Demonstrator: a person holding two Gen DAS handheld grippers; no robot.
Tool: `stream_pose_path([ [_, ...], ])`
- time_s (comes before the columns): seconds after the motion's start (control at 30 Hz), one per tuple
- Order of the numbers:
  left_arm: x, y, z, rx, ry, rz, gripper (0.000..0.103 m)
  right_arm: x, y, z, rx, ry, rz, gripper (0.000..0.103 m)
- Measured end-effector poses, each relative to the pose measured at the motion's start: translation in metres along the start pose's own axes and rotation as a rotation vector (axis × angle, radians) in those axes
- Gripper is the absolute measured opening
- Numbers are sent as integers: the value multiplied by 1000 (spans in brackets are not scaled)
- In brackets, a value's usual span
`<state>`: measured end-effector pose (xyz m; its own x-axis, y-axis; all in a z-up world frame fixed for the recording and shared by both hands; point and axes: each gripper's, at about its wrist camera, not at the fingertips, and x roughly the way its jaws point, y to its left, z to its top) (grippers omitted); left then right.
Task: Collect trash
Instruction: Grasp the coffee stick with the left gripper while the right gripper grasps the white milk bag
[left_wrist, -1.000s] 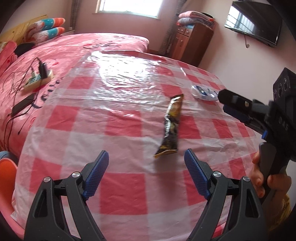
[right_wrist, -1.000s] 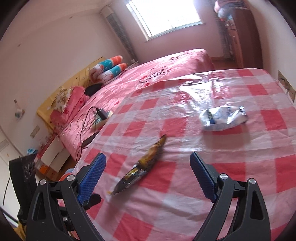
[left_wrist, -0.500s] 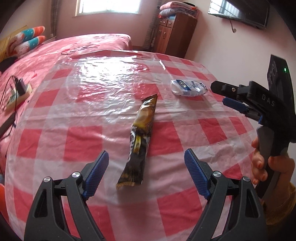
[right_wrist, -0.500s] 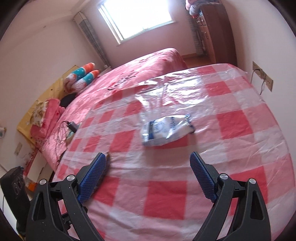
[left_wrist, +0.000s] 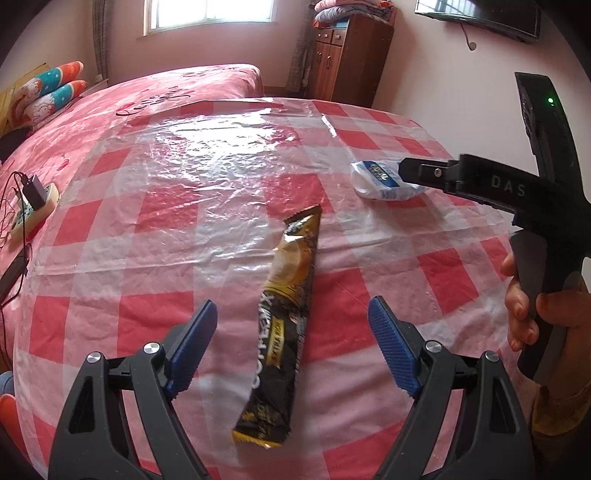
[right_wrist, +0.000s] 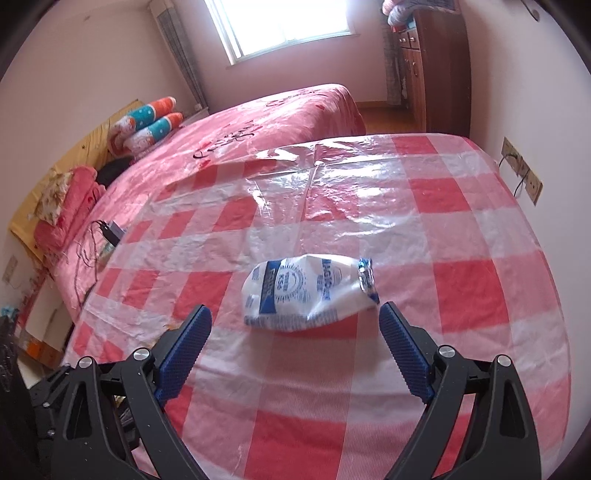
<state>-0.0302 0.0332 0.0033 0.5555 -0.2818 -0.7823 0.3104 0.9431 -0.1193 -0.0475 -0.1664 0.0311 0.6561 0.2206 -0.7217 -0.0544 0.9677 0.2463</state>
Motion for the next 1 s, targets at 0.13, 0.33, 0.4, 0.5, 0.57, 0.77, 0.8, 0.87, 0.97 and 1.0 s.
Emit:
stream_pose_path([
  [0.13,4,3,3,-5,1,9,84,14,-1,4,-5,19,-17,91],
  [0.33,12,1,6,5,7,32,84,29,-1,9,-14,44,-20,91],
  [0.4,14,0,6,14,5,40,84,32,1,9,-21,49,-17,91],
  [0.5,16,-3,7,32,5,61,84,35,6,8,-45,53,-19,92],
  [0.57,17,-5,6,41,1,77,84,37,9,8,-62,56,-22,92],
  [0.77,18,-9,6,49,-5,113,77,42,15,9,-96,61,-21,92],
  [0.8,18,-10,6,49,-8,115,73,42,16,9,-96,61,-20,92],
  [0.87,17,-9,6,44,-14,119,67,42,16,9,-97,61,-17,92],
  [0.97,15,-8,6,35,-22,123,57,40,16,9,-97,49,2,86],
  [1.0,14,-7,6,32,-24,124,53,39,14,9,-93,47,3,73],
])
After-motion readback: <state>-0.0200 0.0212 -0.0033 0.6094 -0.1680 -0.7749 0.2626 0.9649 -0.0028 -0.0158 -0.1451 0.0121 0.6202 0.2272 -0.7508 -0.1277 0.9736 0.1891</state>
